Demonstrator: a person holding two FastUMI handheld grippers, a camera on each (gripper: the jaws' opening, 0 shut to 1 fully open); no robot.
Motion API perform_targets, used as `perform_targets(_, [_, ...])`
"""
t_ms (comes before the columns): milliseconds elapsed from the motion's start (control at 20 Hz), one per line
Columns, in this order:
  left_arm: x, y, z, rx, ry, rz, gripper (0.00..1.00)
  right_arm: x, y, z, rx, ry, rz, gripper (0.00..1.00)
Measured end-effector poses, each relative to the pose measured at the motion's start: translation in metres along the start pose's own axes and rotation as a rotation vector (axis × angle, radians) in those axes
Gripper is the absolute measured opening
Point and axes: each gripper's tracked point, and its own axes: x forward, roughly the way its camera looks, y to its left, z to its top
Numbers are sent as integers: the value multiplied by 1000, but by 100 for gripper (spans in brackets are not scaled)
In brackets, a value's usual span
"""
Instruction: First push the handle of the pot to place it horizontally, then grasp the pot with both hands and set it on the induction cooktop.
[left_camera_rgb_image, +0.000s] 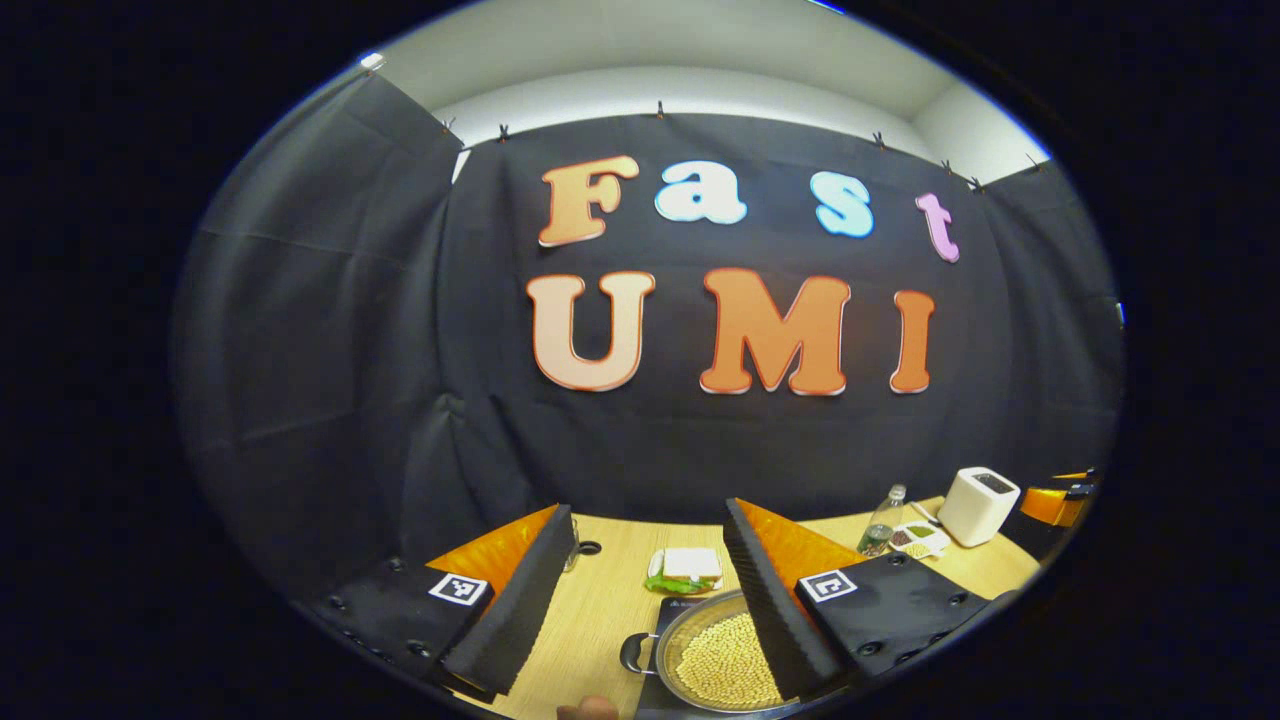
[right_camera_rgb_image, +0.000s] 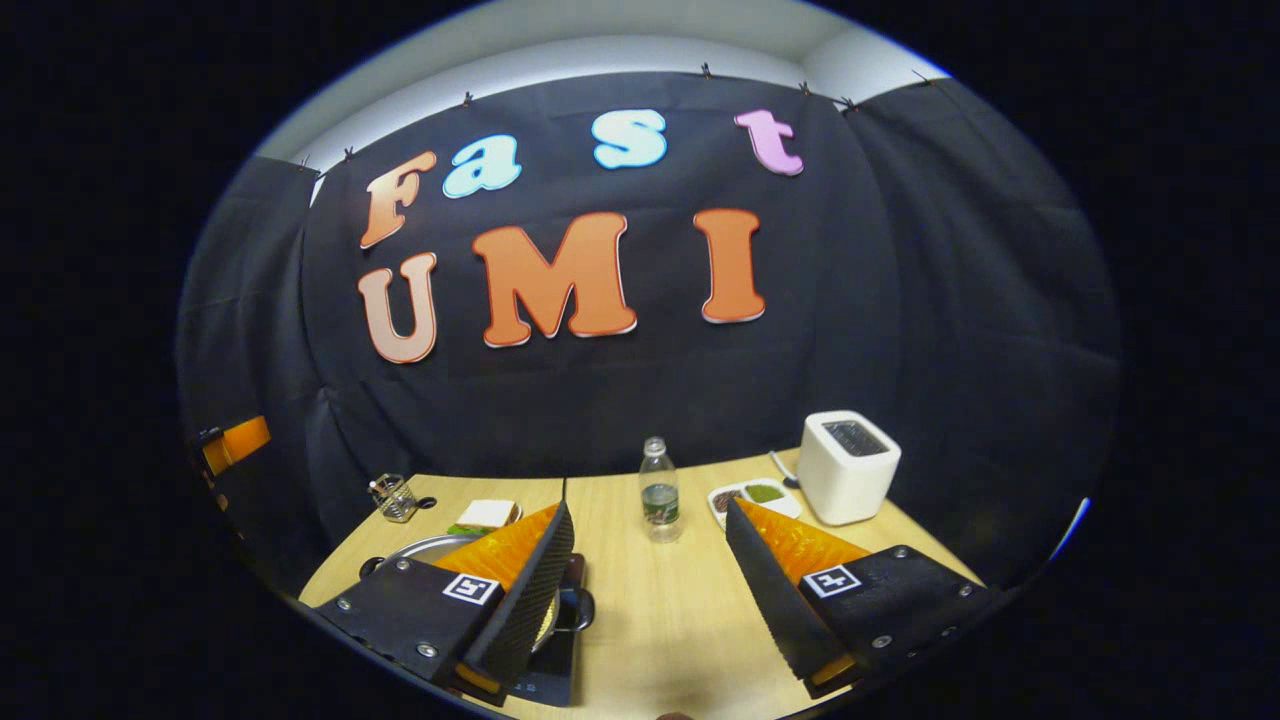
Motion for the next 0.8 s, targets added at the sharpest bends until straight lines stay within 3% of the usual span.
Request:
perform_targets(200, [-45,-1,55,-57,-90,-27,98,-40,-17,53,2,-104,9,95])
perform_targets(450, [-94,5,106,-144,-187,-54,99,-75,-48,88,-4,-189,-27,95])
perform_targets(700, [-120,8,118,-169,-231,-62,99,-90,-61,100,45,-232,-44,95])
perform_targets(800, [-123,8,121,-161,-236,-63,99,-94,-51,99,61,-238,-14,95])
